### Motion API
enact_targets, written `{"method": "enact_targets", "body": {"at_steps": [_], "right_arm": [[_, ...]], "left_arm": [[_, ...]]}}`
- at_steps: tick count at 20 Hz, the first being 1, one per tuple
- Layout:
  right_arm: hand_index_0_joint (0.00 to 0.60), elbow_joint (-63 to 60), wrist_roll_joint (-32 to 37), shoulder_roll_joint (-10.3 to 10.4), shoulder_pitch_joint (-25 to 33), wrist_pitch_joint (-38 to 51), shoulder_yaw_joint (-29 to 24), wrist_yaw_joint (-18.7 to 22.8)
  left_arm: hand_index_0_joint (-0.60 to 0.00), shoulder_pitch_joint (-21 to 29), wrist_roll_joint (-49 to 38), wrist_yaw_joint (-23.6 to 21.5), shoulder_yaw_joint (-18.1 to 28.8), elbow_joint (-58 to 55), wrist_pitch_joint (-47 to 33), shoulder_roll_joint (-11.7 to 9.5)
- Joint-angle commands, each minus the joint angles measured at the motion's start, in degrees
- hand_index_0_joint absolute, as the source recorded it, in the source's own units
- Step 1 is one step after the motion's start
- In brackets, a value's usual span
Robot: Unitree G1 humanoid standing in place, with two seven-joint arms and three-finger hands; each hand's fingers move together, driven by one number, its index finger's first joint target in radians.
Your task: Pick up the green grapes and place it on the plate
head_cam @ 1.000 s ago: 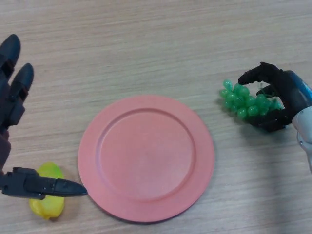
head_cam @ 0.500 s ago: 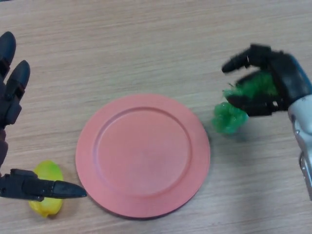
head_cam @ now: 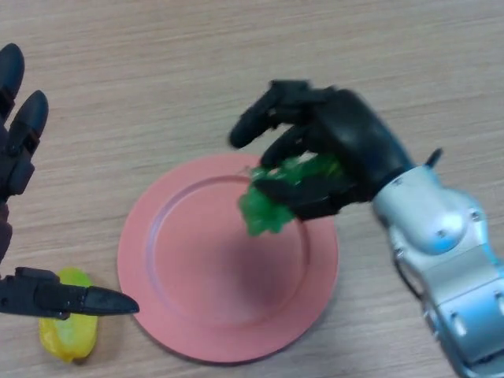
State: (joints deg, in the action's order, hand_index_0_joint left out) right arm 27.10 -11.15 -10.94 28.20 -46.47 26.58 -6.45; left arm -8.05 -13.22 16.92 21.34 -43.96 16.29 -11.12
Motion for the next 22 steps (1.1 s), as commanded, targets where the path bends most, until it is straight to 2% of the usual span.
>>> {"method": "enact_targets", "body": {"at_steps": [1, 4, 5, 6, 7, 8, 9, 10, 13, 17, 18, 22], "right_arm": [[0.600, 4.37, 2.52, 0.05, 5.01, 5.21, 0.24, 6.84], [0.600, 8.33, 17.10, 0.05, 7.50, 1.34, 3.95, 17.52], [0.551, 8.49, 17.34, 0.05, 7.60, 1.16, 4.07, 17.66], [0.401, 8.75, 16.93, 0.05, 7.74, 1.02, 4.37, 17.28], [0.301, 8.94, 15.57, 0.05, 7.81, 1.01, 4.71, 16.32], [0.150, 9.22, 11.04, 0.05, 7.67, 1.51, 5.21, 13.20], [0.051, 9.46, 7.48, 0.05, 7.28, 2.37, 4.75, 10.56], [0.000, 9.92, 5.50, 0.05, 6.21, 3.25, 2.94, 8.50], [0.000, 11.28, 3.57, 0.05, 4.87, 3.08, -2.38, 5.54], [0.000, 16.72, 0.72, 0.05, 0.51, 3.03, -12.50, -0.73], [0.000, 18.74, 2.68, 0.05, -1.89, 3.90, -16.54, -0.96], [0.000, 23.17, 11.09, -0.04, -9.05, 5.95, -26.00, 0.00]], "left_arm": [[0.000, 1.03, -1.47, -1.41, 3.30, -1.69, -8.18, -1.85], [0.000, 0.89, -2.21, -1.26, 3.93, -0.63, -8.84, -2.07], [0.000, 0.88, -2.19, -1.24, 3.95, -0.58, -8.86, -2.09], [0.000, 0.88, -2.06, -1.22, 3.96, -0.42, -9.02, -2.11], [0.000, 0.87, -1.95, -1.18, 4.01, -0.25, -9.19, -2.14], [0.000, 0.89, -1.80, -1.05, 4.18, 0.14, -9.53, -2.22], [0.000, 0.99, -1.80, -0.90, 4.40, 0.54, -9.74, -2.38], [0.000, 1.32, -1.65, -0.95, 4.55, 0.92, -9.87, -2.59], [0.000, 1.55, -0.83, -1.14, 3.59, 0.80, -9.90, -2.65], [0.000, 2.07, -0.56, -0.95, 1.88, -0.18, -8.89, -2.93], [0.000, 2.59, -1.32, -0.86, 1.85, -0.71, -7.55, -3.37], [0.000, 4.75, -3.41, -0.02, 3.62, -1.16, -5.06, -5.45]]}}
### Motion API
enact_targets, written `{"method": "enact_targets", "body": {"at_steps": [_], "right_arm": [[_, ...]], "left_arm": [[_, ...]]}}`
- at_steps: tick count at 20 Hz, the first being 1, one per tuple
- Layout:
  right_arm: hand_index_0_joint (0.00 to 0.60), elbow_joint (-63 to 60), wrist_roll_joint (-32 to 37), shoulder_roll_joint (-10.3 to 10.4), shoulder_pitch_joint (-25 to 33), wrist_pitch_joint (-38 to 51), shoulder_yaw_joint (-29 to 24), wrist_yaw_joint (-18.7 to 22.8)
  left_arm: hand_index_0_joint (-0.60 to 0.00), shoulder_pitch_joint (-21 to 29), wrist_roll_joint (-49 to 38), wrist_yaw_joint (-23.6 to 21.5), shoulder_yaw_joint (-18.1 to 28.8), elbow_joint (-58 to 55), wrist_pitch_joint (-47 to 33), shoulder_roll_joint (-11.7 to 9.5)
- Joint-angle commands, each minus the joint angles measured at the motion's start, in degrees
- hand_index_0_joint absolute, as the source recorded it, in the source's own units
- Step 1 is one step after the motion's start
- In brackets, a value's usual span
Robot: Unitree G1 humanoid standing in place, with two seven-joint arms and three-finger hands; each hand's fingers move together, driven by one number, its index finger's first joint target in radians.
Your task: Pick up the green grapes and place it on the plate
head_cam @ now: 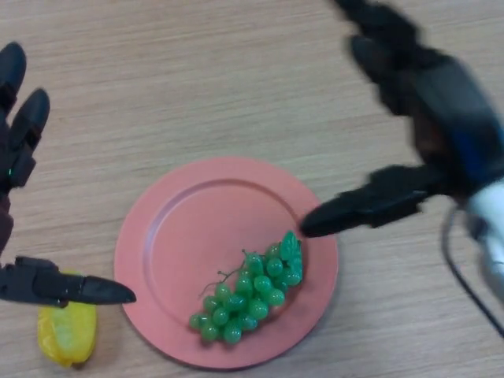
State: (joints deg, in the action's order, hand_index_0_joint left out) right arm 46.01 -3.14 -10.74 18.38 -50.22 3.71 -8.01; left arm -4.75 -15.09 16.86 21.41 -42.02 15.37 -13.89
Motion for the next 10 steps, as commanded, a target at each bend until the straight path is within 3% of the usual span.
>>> {"method": "enact_targets", "body": {"at_steps": [1, 4, 6, 10], "right_arm": [[0.000, 4.94, 4.68, -0.49, 0.05, 9.79, -3.92, 2.15], [0.000, 10.06, 13.13, -1.55, -1.11, 6.99, -6.05, 7.17], [0.000, 10.92, 14.74, -2.63, -1.70, 7.71, -5.50, 9.12], [0.000, 10.83, 12.86, -2.77, -3.84, 10.40, -3.12, 9.83]], "left_arm": [[0.000, 1.70, -1.34, 0.04, 3.48, -3.00, -4.23, -2.76], [0.000, 1.87, -0.50, 0.24, 3.26, -2.94, -5.06, -2.81], [0.000, 1.12, -0.79, 0.42, 3.05, -3.61, -4.96, -2.23], [0.000, 0.11, -0.25, 0.39, 3.07, -5.36, -3.70, -1.47]]}}
